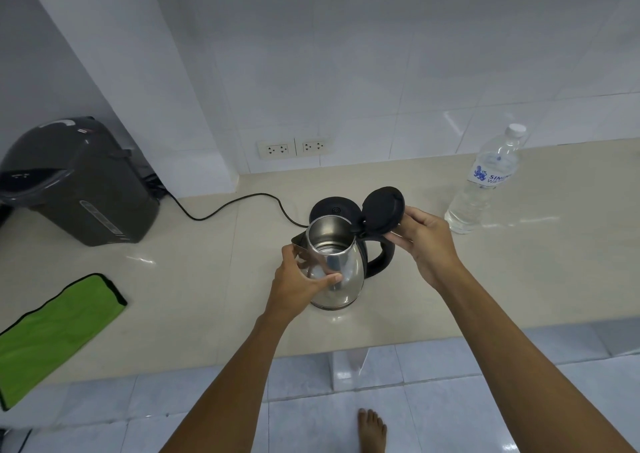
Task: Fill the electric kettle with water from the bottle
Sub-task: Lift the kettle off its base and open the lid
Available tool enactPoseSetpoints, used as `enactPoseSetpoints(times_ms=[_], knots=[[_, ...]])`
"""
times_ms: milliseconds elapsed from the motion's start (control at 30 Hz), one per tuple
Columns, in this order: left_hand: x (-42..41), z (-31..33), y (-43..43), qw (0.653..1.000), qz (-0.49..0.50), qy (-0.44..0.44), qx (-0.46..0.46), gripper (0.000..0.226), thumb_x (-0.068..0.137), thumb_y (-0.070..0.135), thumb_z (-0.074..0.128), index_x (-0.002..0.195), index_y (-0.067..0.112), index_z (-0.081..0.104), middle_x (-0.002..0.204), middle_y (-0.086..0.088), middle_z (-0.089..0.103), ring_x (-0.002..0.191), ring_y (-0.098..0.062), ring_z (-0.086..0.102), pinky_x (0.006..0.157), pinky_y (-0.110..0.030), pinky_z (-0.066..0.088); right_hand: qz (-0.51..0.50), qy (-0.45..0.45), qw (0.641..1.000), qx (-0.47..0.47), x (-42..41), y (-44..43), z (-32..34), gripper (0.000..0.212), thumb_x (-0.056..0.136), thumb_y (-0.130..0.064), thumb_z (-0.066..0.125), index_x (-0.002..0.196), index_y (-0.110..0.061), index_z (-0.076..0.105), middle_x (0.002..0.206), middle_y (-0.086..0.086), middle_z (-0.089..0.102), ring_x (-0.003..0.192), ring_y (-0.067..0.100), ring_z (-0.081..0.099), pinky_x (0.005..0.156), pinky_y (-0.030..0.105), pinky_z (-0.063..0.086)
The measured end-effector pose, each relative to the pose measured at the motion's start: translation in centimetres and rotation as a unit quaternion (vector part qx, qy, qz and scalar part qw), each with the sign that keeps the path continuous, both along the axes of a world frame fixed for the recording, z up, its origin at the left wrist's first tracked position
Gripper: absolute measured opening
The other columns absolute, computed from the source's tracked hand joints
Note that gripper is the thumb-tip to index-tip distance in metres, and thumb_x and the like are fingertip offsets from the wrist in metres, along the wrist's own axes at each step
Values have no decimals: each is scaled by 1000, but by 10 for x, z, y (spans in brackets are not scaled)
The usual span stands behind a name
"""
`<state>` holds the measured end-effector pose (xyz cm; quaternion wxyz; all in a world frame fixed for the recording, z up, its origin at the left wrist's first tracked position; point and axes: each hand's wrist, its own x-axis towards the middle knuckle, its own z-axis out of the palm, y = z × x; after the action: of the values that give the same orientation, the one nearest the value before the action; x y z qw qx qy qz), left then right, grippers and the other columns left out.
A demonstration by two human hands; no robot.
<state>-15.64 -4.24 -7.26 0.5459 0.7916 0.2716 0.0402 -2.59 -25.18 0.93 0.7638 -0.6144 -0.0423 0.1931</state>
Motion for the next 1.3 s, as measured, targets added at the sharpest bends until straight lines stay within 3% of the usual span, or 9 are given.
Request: enactPoseSetpoints(times_ms=[400,667,1200,1300], knots=[[-1,2,-2,1000,-2,-15,-2,90,70,36,102,135,25,42,132,10,56,120,-8,56,79,-6,43,-51,79,993,72,-4,-2,-15,18,98,-5,63,112,0,73,111,16,78,106,28,75,99,35,57],[-1,1,-1,1000,1,-15,3,90,69,37,102,135,25,42,132,9,56,120,-10,57,80,-8,44,-51,83,992,81,-4,-2,-20,23,99,-5,61,118,2,71,115,16,76,110,27,73,104,38,53],[-1,12,-2,1000,0,27,16,92,69,35,102,138,18,44,141,1,62,121,-8,56,78,-8,42,-41,79,994,67,-4,-6,-18,22,98,-6,63,116,3,71,113,16,77,107,28,75,100,35,56],[1,17,-3,999,3,35,26,95,68,34,103,141,16,45,144,0,60,127,-12,57,90,-17,47,-34,74,995,56,-4,-9,-14,21,98,-6,64,116,1,72,112,15,77,105,27,75,99,35,56]])
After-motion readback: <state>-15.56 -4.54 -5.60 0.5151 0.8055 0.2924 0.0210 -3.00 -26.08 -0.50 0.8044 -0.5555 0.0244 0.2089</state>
